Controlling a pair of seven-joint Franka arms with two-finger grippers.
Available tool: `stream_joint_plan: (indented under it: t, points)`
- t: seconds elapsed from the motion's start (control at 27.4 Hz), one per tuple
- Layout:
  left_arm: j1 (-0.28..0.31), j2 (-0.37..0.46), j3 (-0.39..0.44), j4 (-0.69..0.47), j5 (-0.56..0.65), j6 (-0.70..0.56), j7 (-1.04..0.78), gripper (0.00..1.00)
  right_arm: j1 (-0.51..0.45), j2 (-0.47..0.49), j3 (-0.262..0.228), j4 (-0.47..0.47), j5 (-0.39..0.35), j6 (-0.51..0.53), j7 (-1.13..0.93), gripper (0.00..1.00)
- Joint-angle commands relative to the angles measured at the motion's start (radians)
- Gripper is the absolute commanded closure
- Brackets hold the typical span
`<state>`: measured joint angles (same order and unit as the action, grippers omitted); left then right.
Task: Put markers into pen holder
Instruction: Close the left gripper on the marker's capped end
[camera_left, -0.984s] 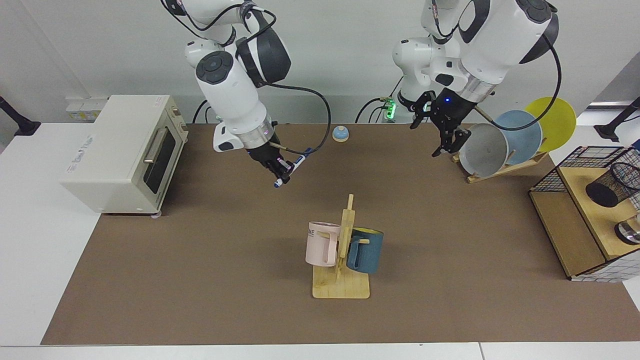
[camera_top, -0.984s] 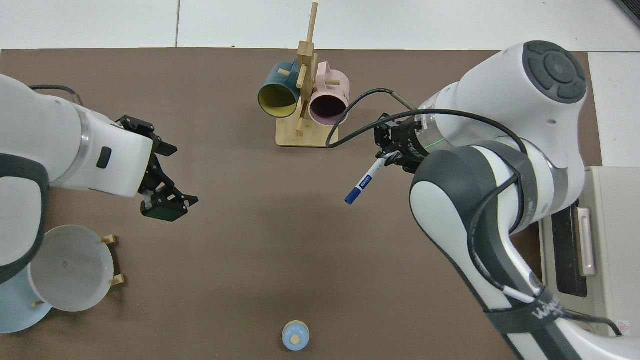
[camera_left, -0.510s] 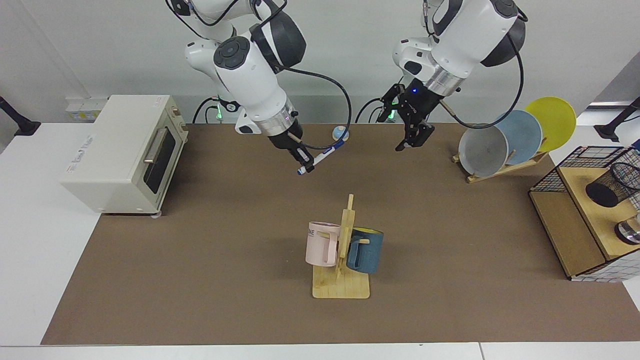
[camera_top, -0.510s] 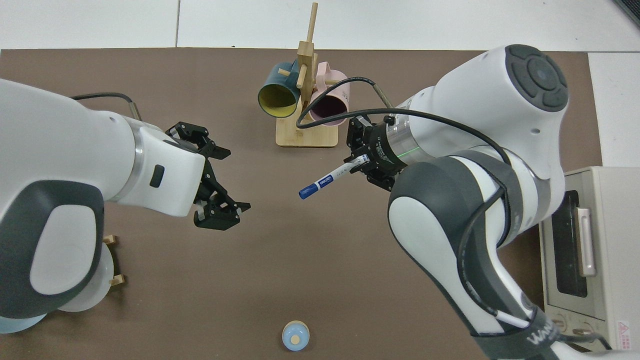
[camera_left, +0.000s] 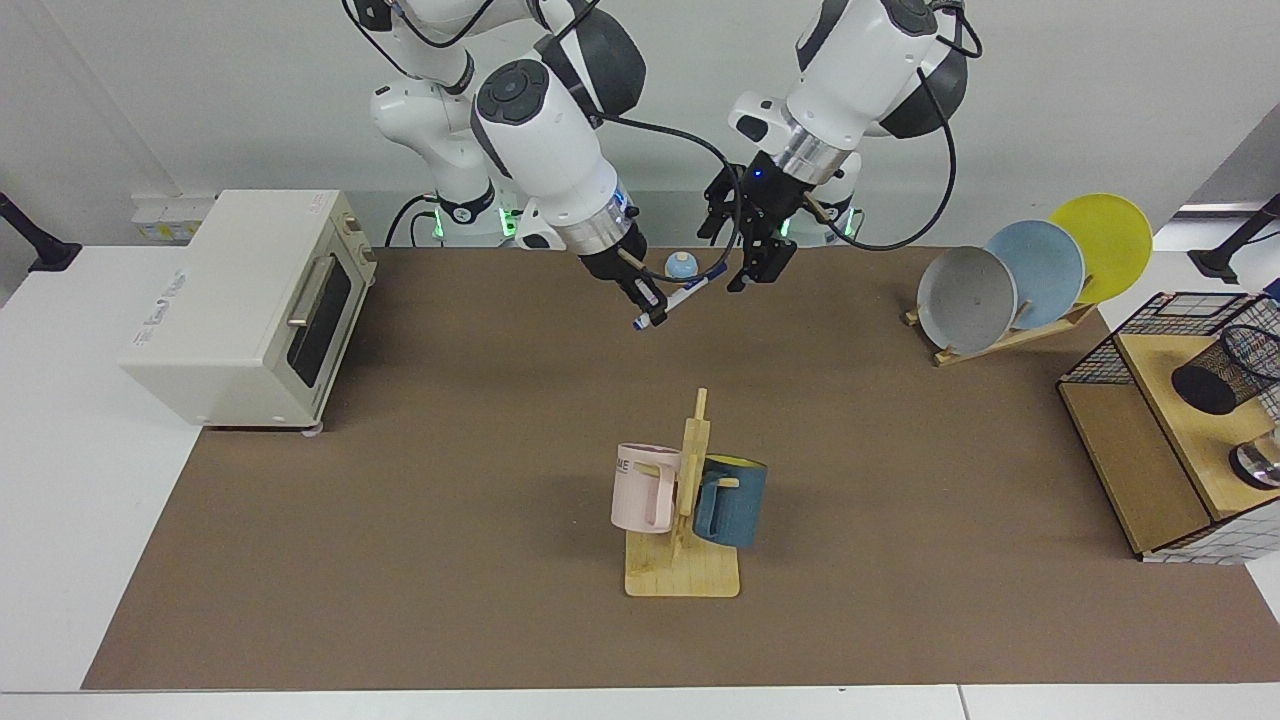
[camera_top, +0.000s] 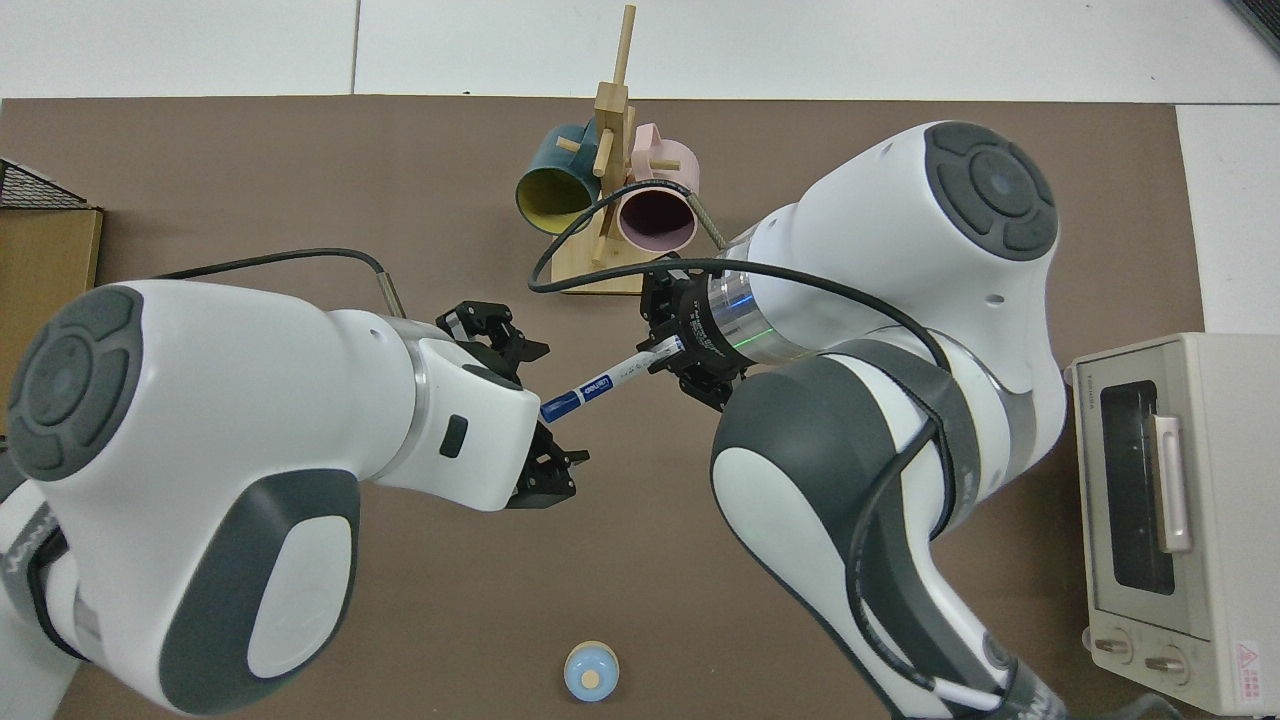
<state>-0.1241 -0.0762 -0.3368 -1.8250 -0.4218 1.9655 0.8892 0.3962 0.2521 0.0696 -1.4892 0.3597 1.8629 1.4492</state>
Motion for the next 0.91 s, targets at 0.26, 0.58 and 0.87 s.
stream_joint_plan:
  t: [0.26,0.58,0.87]
  points:
    - [-0.031,-0.027,0.009,-0.063,-0.006,0.062,-0.070,0.26,-0.003,-0.017,-0.002,-0.002,0.018,0.007,0.020,1.00]
    - [-0.038,-0.024,0.002,-0.063,0.003,0.076,-0.093,0.83,-0.002,-0.031,-0.001,-0.025,0.010,0.007,0.010,1.00]
    - [-0.038,-0.024,0.002,-0.063,0.029,0.078,-0.093,1.00,0.013,-0.033,-0.002,-0.029,0.007,0.007,0.000,1.00]
